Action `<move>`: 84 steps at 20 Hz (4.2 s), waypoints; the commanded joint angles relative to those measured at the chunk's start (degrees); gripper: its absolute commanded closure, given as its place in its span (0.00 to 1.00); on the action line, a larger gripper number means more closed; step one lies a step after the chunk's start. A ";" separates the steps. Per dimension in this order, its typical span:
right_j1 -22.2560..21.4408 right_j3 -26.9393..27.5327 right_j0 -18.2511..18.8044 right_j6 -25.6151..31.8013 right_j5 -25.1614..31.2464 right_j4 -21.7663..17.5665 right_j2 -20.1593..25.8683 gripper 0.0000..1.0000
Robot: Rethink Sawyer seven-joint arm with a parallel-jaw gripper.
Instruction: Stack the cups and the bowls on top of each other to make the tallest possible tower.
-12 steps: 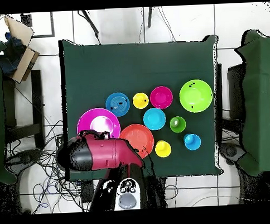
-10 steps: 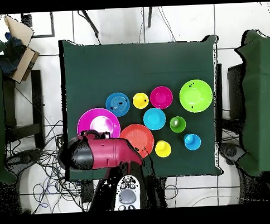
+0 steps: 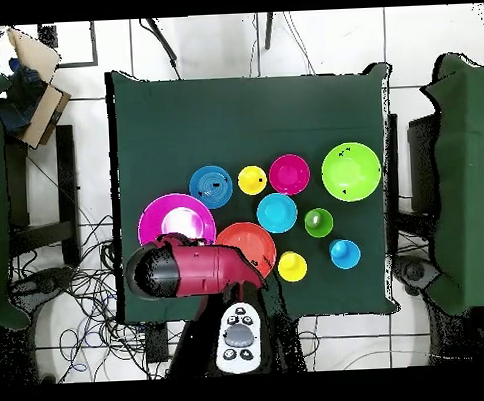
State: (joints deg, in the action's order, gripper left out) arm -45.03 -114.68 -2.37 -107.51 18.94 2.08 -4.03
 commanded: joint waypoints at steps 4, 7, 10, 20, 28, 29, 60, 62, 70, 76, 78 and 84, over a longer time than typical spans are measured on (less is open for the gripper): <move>-2.14 4.29 -0.09 -7.59 10.47 1.41 0.87 0.00; -0.71 3.93 -0.63 -9.70 7.95 2.00 0.47 0.00; -0.26 4.13 0.04 -9.47 7.58 2.43 1.00 0.00; 0.94 3.90 1.16 -7.91 5.92 2.69 1.91 0.00; 1.75 2.49 2.92 -6.75 2.32 2.28 3.87 0.00; 1.90 2.31 3.16 -6.72 1.81 2.30 4.18 0.00; 4.85 1.75 6.75 -5.67 -3.07 0.73 8.07 0.00; 4.92 1.77 6.81 -5.67 -3.19 0.72 8.16 0.00; 4.87 1.81 7.00 -5.56 -3.19 0.69 8.42 0.00; 5.28 1.98 7.06 -5.64 -3.61 0.68 8.55 0.00; 5.30 2.05 7.06 -5.60 -3.64 0.62 8.51 0.00; 5.40 2.22 6.69 -5.80 -3.59 0.69 8.30 0.00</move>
State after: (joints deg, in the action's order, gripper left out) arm -42.12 -113.22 3.36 -107.51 17.84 3.54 -1.00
